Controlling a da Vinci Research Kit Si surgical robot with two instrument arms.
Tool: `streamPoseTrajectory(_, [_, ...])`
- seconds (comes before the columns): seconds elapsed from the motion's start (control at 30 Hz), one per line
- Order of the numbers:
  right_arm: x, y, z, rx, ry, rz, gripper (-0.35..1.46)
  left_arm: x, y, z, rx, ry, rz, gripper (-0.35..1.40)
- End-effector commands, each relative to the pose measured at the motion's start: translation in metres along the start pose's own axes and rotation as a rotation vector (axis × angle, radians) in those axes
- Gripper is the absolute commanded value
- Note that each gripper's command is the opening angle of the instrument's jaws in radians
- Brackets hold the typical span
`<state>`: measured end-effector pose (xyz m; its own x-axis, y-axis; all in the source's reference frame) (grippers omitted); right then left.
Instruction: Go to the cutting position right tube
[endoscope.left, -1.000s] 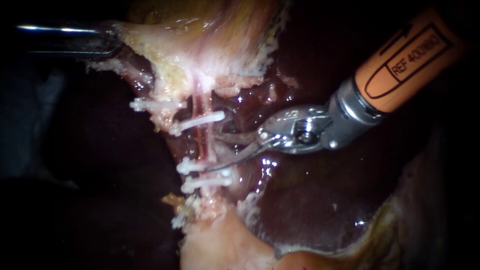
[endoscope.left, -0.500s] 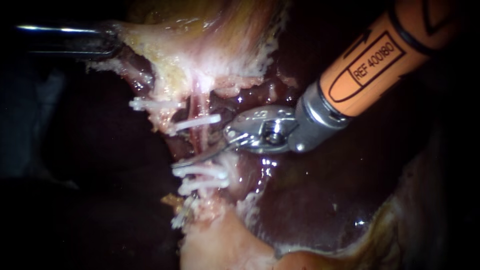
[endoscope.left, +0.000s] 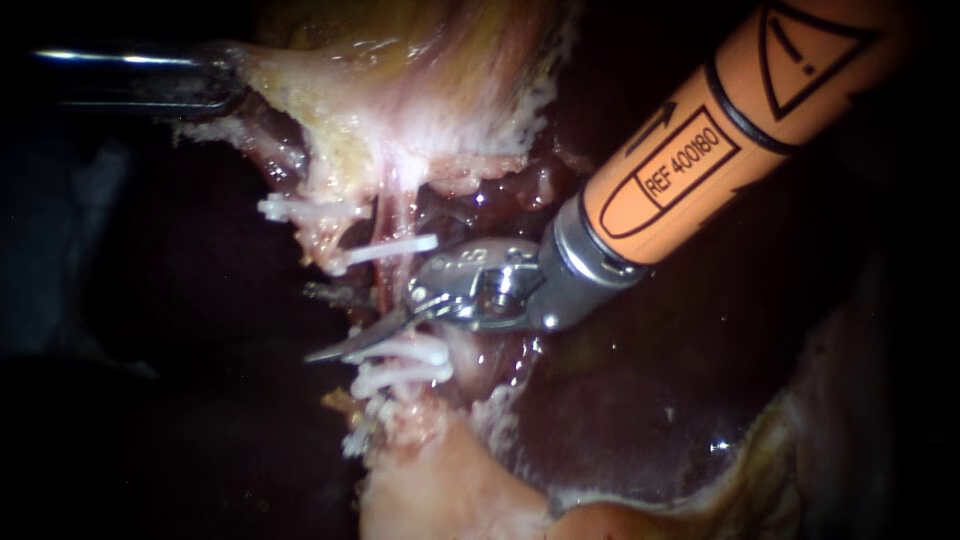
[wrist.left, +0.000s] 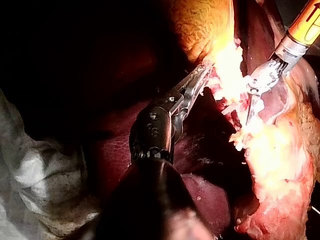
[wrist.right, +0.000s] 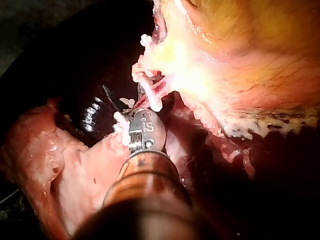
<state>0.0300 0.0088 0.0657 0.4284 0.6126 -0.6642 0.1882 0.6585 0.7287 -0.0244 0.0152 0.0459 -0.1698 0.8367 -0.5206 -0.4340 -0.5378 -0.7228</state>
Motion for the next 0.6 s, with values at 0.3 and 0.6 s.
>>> streamPoseTrajectory(0.3, [0.0031, -0.0031, -0.0014, 0.036, 0.050, 0.012, 1.35, 0.0000, 0.0000, 0.0000, 0.001, 0.000, 0.000, -0.35])
streamPoseTrajectory(0.6, [0.0055, -0.0062, -0.0026, 0.074, 0.083, 0.017, 1.35, 0.0000, -0.0002, -0.0001, 0.000, 0.000, 0.000, -0.35])
